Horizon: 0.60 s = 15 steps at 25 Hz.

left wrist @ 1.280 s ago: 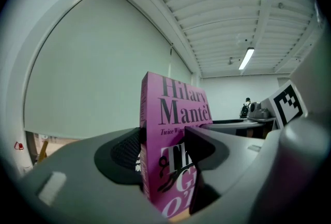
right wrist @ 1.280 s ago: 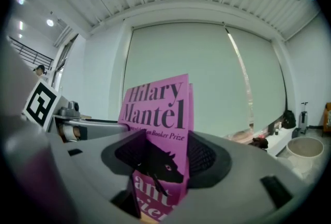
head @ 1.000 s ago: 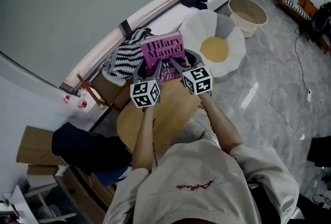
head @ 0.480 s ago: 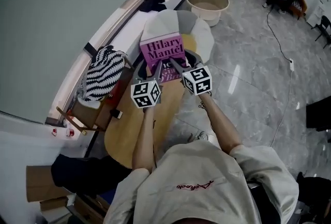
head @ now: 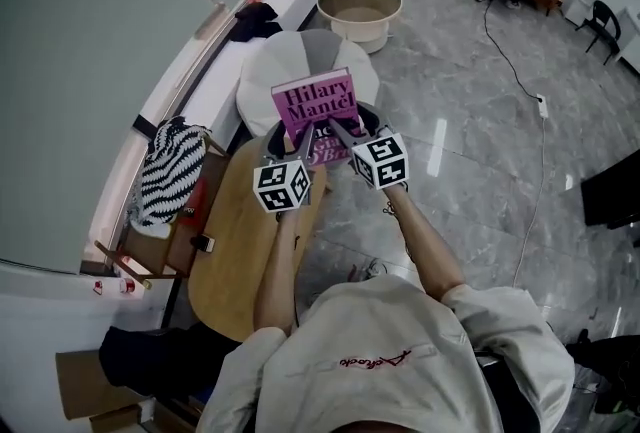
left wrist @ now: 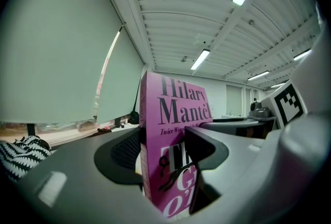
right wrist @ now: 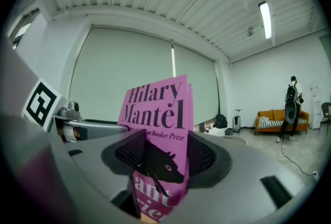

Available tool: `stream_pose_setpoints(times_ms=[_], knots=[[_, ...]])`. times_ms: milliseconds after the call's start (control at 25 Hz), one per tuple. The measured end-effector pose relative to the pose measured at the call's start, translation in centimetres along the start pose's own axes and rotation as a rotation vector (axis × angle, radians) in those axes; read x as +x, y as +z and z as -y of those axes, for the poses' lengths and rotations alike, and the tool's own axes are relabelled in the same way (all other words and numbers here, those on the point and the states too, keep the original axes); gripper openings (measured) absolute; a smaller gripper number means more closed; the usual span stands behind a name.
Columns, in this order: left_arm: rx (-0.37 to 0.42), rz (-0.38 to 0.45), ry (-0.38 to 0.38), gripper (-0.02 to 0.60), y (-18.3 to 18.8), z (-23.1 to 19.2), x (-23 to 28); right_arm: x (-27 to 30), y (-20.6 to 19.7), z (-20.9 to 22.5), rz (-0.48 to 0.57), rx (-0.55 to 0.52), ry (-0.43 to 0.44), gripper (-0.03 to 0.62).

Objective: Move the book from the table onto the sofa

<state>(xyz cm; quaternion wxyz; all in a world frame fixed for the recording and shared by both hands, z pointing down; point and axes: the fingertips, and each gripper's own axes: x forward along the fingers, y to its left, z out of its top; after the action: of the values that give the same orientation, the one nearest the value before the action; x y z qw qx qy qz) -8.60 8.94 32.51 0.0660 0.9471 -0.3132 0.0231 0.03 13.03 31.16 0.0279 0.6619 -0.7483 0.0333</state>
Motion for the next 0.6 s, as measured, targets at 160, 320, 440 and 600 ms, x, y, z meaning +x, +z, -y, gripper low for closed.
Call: stream_pose_setpoints(times_ms=[160, 320, 440, 600], knots=[[0.005, -0.009, -0.022, 0.268, -0.4, 3.1, 2.1, -1.8, -0.5, 3.3, 0.0, 0.012, -0.023, 0.255], [0.013, -0.013, -0.044, 0.268, -0.8, 5.9, 3.7, -3.5, -0.8, 5.9, 0.003, 0.016, -0.041, 0.255], [0.02, -0.019, -0.057, 0.268, -1.2, 7.4, 4.5, -4.5, -1.3, 7.3, 0.005, 0.025, -0.048, 0.255], [0.022, -0.029, -0.067, 0.268, -1.6, 8.7, 5.5, -5.3, -1.8, 8.7, 0.001, 0.037, -0.056, 0.254]])
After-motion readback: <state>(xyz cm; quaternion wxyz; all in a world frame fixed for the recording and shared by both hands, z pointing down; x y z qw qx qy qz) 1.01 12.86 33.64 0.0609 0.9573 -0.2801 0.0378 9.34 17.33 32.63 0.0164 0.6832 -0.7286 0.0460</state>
